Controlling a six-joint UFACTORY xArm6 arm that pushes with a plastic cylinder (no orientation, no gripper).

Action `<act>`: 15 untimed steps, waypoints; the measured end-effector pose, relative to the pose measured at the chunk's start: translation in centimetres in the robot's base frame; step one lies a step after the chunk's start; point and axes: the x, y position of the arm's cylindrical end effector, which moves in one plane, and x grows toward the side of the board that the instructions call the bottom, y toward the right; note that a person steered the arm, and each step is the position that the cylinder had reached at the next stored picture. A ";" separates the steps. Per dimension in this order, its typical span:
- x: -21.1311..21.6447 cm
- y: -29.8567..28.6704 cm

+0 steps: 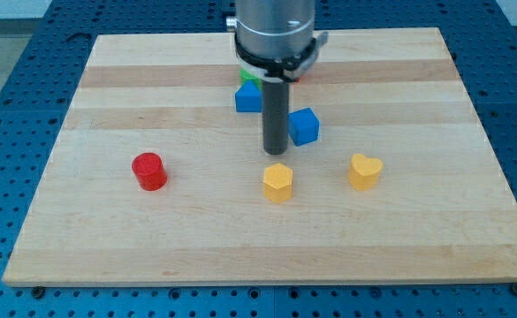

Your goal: Move the blue cube below the blue triangle

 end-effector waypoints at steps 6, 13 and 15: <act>-4.9 -0.1; -4.2 -2.5; -4.2 3.5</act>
